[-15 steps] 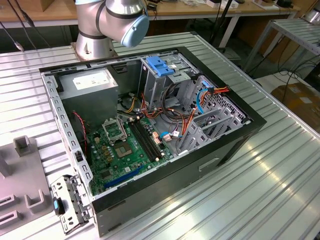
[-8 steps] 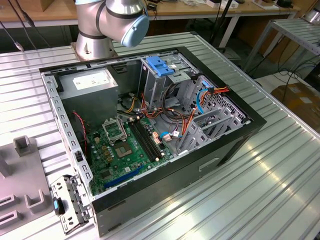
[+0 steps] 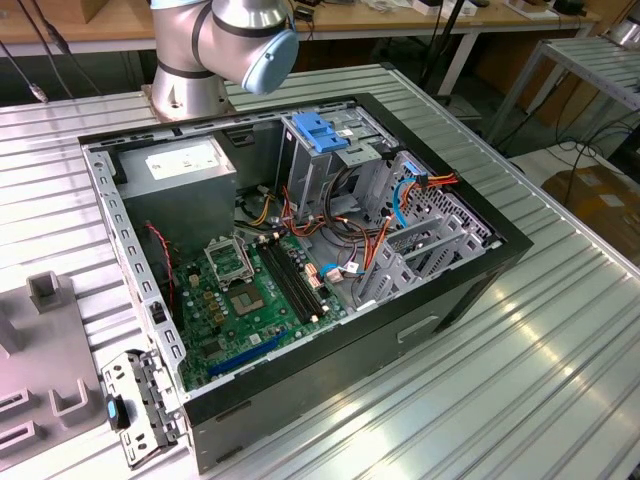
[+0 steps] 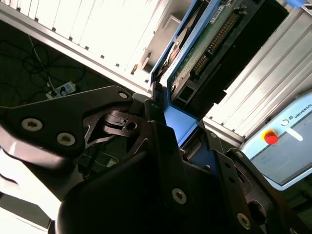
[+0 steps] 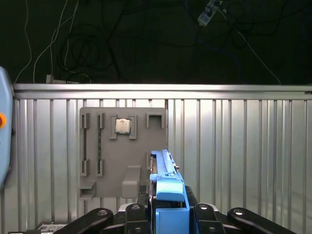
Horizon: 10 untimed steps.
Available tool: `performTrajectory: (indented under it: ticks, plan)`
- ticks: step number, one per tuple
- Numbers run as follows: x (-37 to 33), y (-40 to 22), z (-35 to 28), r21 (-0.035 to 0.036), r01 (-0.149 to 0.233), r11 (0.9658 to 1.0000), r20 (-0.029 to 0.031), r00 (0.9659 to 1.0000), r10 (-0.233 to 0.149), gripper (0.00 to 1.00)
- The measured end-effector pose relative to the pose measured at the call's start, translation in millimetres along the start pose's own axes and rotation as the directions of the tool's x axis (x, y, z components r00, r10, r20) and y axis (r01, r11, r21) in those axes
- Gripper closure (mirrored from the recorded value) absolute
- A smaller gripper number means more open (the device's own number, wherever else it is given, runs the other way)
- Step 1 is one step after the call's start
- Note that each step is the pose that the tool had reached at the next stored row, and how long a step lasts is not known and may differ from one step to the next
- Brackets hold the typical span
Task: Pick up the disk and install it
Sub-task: 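Pick up the disk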
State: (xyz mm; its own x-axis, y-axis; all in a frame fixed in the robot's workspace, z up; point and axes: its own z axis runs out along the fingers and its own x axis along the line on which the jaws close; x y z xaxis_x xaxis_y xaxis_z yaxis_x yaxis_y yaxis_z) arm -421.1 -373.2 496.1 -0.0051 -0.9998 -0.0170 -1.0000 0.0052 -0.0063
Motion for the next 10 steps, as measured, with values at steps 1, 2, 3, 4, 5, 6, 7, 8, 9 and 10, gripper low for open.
performTrajectory:
  ticks: [1,2,3,4,5,6,7,8,9,10]
  plan:
    - [0.0,-1.1,0.0,0.0001,0.000,1.0000,0.0000,1.0000,0.000,0.63]
    - [0.0,-1.5,0.0,0.0000,0.000,1.0000,0.0000,1.0000,0.000,0.63]
    - [0.0,-2.1,0.0,0.0000,0.000,1.0000,0.0000,1.0000,0.000,0.63]
    - [0.0,-2.8,0.0,0.0000,0.000,1.0000,0.0000,1.0000,0.000,0.63]
    - [0.0,-3.2,0.0,-0.0001,0.000,1.0000,-0.0001,1.0000,0.000,0.63]
    - [0.0,-3.7,0.0,0.0000,0.000,1.0000,0.0000,1.0000,0.000,0.63]
    - [0.0,-4.4,0.1,0.0000,0.000,1.0000,0.0001,1.0000,0.000,0.63]
    - [0.0,-6.1,0.0,0.0000,0.000,1.0000,0.0000,1.0000,0.000,0.63]
    - [0.0,-6.7,0.0,-0.0001,0.000,1.0000,0.0000,1.0000,0.000,0.63]
    - [0.0,-7.6,0.0,0.0000,0.000,1.0000,0.0000,1.0000,0.000,0.63]
